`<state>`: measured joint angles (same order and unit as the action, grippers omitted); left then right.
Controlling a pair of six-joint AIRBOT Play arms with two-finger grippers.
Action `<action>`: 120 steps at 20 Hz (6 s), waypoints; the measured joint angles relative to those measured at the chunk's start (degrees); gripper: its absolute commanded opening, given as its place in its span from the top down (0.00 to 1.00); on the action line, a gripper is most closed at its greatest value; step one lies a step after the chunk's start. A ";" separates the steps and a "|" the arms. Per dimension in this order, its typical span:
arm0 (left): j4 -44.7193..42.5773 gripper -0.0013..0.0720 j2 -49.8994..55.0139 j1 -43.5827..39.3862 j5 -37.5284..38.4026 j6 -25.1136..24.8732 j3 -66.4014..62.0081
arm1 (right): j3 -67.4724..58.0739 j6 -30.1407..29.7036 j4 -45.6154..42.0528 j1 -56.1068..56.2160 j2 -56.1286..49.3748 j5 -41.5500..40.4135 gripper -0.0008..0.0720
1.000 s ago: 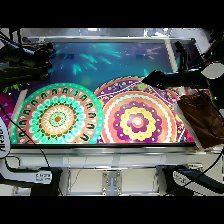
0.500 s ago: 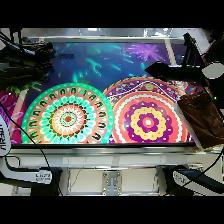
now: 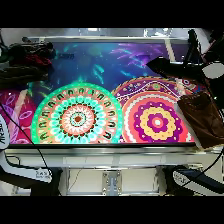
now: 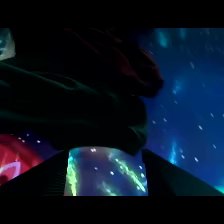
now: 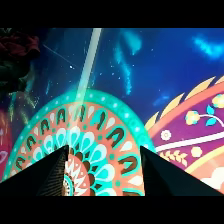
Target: Fold the shirts.
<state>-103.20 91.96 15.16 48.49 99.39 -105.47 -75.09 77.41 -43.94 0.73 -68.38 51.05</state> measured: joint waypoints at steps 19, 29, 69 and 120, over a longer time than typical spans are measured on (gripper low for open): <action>64.72 0.01 28.89 18.43 -26.10 -5.31 -0.11 | -0.20 0.09 7.10 0.00 0.00 -3.21 0.29; 69.90 0.97 36.54 14.97 -31.54 -5.51 -8.87 | -0.20 0.09 8.26 0.00 0.00 -5.51 0.29; 25.44 0.05 3.69 -21.27 23.30 -0.26 -7.82 | -31.69 -0.33 -26.86 -0.02 -1.60 29.46 0.29; 85.77 0.53 0.00 -15.17 -27.08 -5.73 49.99 | -7.76 -5.14 -8.39 4.26 -17.00 11.96 0.29</action>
<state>-17.43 91.96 -0.01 21.41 93.67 -55.48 -82.85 72.27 -52.34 4.99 -85.38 63.00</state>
